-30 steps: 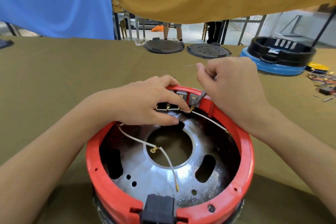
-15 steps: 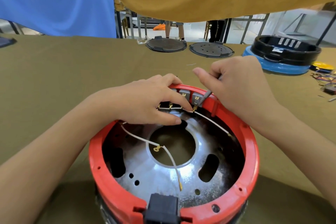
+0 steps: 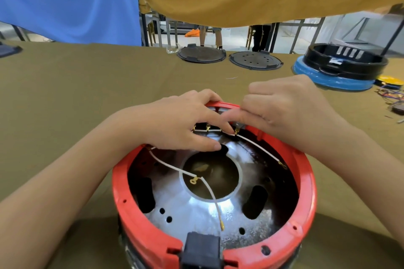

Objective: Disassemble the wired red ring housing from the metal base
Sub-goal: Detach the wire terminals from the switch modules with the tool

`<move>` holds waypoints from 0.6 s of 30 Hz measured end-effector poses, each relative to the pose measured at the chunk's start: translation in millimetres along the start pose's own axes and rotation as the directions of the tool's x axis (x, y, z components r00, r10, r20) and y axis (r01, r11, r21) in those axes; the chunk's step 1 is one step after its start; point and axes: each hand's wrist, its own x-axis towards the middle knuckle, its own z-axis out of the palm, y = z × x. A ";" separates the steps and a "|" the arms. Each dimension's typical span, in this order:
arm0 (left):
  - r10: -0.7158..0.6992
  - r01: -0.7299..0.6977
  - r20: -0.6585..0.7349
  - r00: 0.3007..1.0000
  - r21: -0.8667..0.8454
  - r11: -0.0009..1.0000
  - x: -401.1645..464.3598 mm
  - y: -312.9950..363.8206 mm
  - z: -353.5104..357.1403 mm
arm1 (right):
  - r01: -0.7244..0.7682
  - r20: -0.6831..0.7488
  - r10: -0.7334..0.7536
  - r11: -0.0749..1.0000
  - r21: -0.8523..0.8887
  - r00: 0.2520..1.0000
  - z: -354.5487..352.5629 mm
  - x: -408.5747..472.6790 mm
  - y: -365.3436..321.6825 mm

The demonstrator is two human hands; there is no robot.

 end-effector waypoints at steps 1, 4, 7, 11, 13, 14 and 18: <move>-0.003 0.003 -0.002 1.000 -0.002 1.000 -0.3 -0.4 0.1 | 0.016 0.007 -0.016 1.000 0.001 1.000 -0.4 -0.7 1.4; -0.003 0.003 -0.012 1.000 -0.001 1.000 -0.6 -0.4 0.5 | -0.056 0.079 0.053 0.998 0.037 0.995 -1.1 -0.6 6.6; -0.009 0.009 -0.017 1.000 0.014 1.000 -1.0 -1.0 0.8 | -0.218 0.132 0.203 0.969 0.117 0.970 3.0 0.6 10.5; -0.012 0.012 -0.018 1.000 0.022 1.000 -0.6 -1.4 1.2 | -0.410 0.187 0.378 0.893 0.187 0.907 9.3 1.9 15.3; -0.011 0.012 -0.015 1.000 0.017 1.000 -0.4 -1.4 1.0 | -0.459 0.208 0.419 0.862 0.215 0.884 10.7 -0.5 17.0; -0.010 0.010 -0.013 1.000 0.015 1.000 -0.2 -1.1 0.9 | -0.467 0.205 0.427 0.856 0.223 0.881 10.3 -2.0 17.5; -0.014 0.014 -0.009 1.000 0.010 1.000 -0.5 -1.9 0.3 | -0.354 0.094 0.342 0.917 0.183 0.935 5.6 -4.3 15.6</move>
